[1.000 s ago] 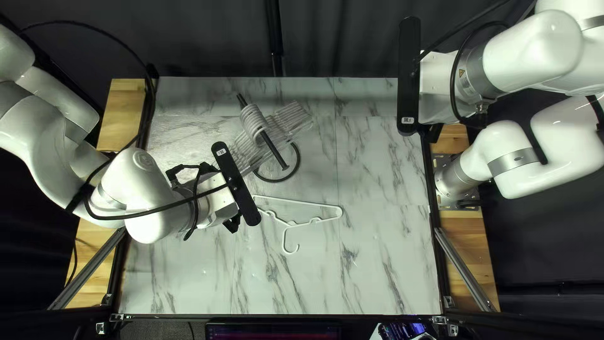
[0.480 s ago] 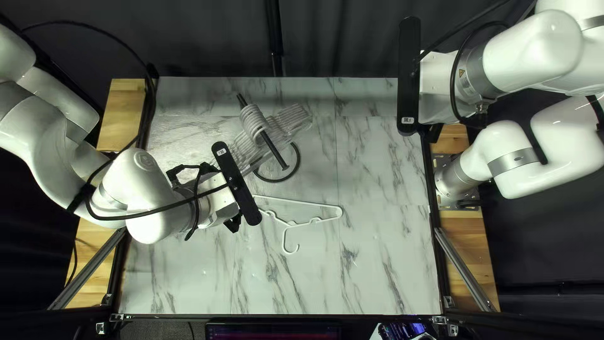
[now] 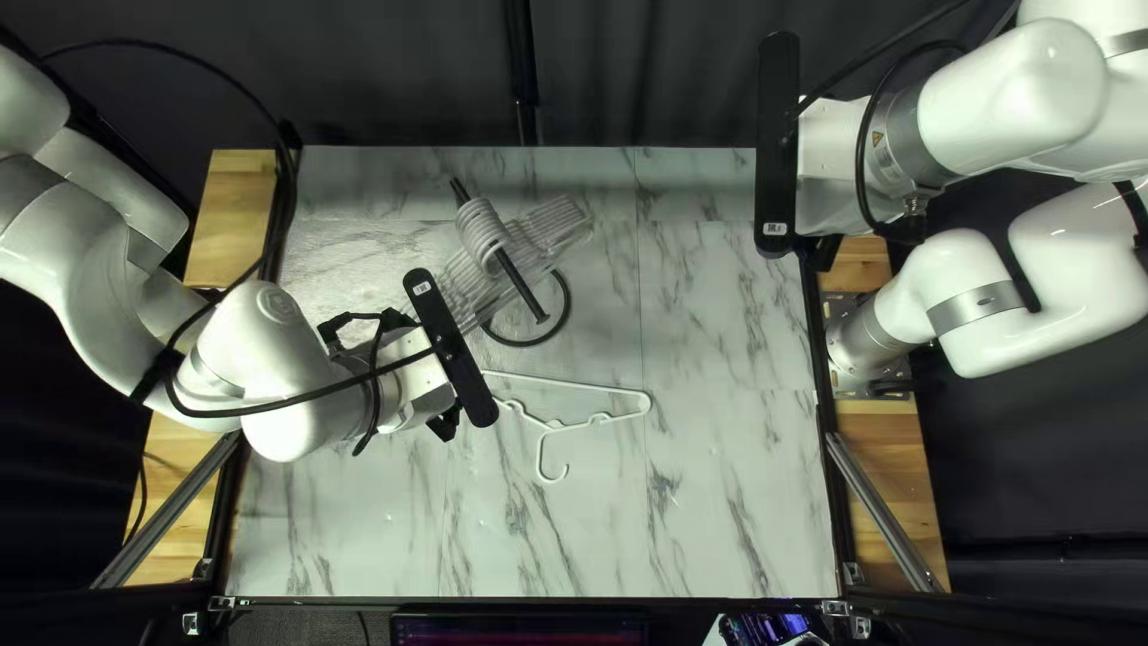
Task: Remove hangers from rack and place onto table
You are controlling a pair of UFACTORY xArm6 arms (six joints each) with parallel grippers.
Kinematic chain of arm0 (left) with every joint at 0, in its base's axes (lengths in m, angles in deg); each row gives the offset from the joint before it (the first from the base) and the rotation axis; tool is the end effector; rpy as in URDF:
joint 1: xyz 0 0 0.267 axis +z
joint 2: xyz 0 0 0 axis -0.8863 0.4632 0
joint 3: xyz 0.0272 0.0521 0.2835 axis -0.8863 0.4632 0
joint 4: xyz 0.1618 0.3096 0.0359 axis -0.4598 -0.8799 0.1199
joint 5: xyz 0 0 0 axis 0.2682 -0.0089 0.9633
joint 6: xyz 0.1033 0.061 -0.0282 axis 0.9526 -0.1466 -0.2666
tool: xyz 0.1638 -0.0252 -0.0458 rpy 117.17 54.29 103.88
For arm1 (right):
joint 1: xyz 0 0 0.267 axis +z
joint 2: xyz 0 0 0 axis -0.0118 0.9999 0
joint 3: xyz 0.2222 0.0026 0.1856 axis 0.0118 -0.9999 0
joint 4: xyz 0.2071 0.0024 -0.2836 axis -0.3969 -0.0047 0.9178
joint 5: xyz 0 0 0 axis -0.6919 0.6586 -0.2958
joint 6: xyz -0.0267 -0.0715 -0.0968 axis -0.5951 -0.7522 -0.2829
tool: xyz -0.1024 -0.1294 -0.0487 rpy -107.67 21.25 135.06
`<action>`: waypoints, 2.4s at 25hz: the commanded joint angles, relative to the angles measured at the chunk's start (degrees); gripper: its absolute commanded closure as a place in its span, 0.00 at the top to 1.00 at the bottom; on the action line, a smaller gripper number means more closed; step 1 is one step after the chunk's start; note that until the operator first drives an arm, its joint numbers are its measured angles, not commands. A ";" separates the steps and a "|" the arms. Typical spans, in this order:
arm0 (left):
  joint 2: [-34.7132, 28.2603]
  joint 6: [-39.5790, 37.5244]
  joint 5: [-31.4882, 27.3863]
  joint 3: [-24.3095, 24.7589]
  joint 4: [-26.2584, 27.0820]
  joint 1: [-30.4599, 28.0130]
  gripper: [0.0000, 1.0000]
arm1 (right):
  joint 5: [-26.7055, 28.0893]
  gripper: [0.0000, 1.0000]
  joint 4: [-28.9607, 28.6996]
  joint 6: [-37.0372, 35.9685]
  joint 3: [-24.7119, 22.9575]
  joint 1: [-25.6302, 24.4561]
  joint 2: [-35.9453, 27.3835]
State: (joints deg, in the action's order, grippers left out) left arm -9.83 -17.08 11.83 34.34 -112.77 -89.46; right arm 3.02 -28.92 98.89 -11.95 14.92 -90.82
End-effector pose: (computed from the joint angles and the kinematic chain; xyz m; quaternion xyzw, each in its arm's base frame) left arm 0.4428 -0.0994 0.2077 -0.9388 -0.2155 -0.2073 0.1709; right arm 0.2644 -0.0192 0.3989 0.9821 0.0006 0.1276 0.1387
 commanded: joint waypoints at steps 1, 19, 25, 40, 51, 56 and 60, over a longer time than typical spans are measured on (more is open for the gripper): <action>0.08 -0.08 0.00 -0.14 -0.13 -0.08 0.53 | 0.00 1.00 0.00 0.00 0.00 0.00 0.00; -1.53 1.35 -3.82 -1.38 -0.51 -0.51 0.27 | 0.00 1.00 0.00 0.00 0.00 0.00 0.00; -0.94 0.65 -8.34 -5.34 -0.66 -3.44 0.10 | 0.00 1.00 0.00 0.00 0.00 0.00 0.00; 8.83 -5.61 -5.99 -11.08 -7.20 -16.32 0.00 | 0.00 1.00 0.00 0.00 0.00 0.00 0.00; 12.10 -5.14 -8.47 -11.35 -6.53 -14.07 0.00 | 0.00 1.00 0.00 0.00 0.00 0.00 0.00; 18.68 2.02 -7.72 -15.64 -5.29 -12.93 0.00 | 0.00 1.00 0.00 0.00 0.00 0.00 0.00; 26.44 10.24 -11.36 -22.03 -6.64 -12.87 0.00 | 0.00 1.00 0.00 0.00 0.00 0.00 0.00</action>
State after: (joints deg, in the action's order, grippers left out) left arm 11.50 -12.44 3.19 16.77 -118.63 -102.29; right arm 3.02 -28.92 98.89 -11.95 14.92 -90.82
